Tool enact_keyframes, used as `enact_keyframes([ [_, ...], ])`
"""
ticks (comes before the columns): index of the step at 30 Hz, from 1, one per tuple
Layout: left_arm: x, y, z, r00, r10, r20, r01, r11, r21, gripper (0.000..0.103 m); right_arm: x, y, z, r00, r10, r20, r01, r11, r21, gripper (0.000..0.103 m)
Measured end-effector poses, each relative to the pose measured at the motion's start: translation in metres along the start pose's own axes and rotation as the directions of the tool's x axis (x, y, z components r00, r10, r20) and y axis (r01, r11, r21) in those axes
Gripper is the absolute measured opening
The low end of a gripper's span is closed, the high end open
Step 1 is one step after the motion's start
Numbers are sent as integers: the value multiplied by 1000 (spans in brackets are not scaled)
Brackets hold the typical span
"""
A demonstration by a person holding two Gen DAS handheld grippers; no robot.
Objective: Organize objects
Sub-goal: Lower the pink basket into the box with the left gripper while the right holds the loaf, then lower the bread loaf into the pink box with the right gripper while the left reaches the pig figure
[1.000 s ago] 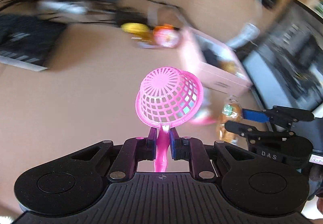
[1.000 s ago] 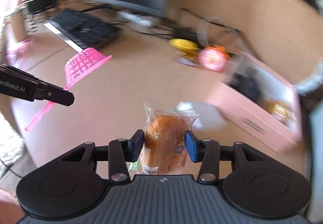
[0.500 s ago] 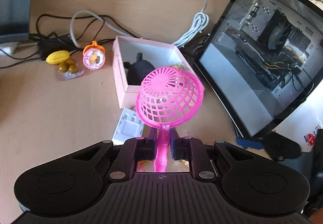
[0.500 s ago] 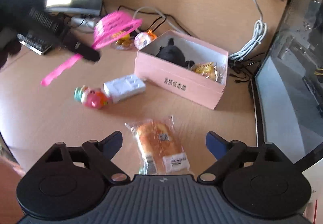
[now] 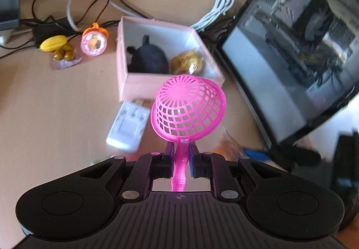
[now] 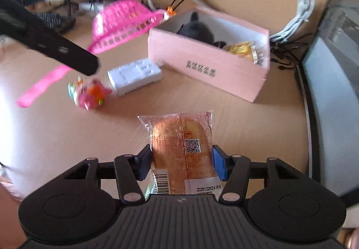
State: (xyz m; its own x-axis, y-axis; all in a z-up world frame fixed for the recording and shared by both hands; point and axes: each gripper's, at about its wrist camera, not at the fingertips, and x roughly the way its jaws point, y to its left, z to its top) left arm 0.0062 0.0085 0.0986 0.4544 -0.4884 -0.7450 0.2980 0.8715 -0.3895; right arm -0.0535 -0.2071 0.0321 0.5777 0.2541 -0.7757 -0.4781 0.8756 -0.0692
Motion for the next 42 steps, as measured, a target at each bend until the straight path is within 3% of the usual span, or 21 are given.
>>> enact_keyframes([
  [5,2,-25,53,996,-20,85,17,999,32,15,-45,-26,1,996,-9,90,3,997,74,55],
  [10,20,-51,112,980,-6,199,-8,998,68,15,-66,-44,5,987,-35,156,16,993,118,55],
  [14,66,-57,145,980,26,197,-37,998,49,16,-63,-52,2,989,-32,148,11,990,139,55],
  [17,100,-50,151,980,31,196,-35,999,19,17,-58,-52,-3,990,-30,135,10,988,152,55],
  [23,129,-34,146,971,88,223,-80,996,-49,18,-56,-52,-13,990,-39,134,15,985,171,55],
  [28,101,-19,134,954,88,288,-64,994,-92,18,-53,-59,-17,991,-49,121,25,981,191,55],
  [32,66,-13,108,950,120,288,-121,993,-12,18,-50,-64,-10,990,-41,138,16,984,180,55],
  [36,36,5,64,949,201,243,-212,977,20,18,-48,-72,20,978,-39,203,9,989,149,55],
  [42,11,35,-9,952,262,157,-258,965,-48,18,-32,-79,101,947,-55,316,16,992,126,55],
])
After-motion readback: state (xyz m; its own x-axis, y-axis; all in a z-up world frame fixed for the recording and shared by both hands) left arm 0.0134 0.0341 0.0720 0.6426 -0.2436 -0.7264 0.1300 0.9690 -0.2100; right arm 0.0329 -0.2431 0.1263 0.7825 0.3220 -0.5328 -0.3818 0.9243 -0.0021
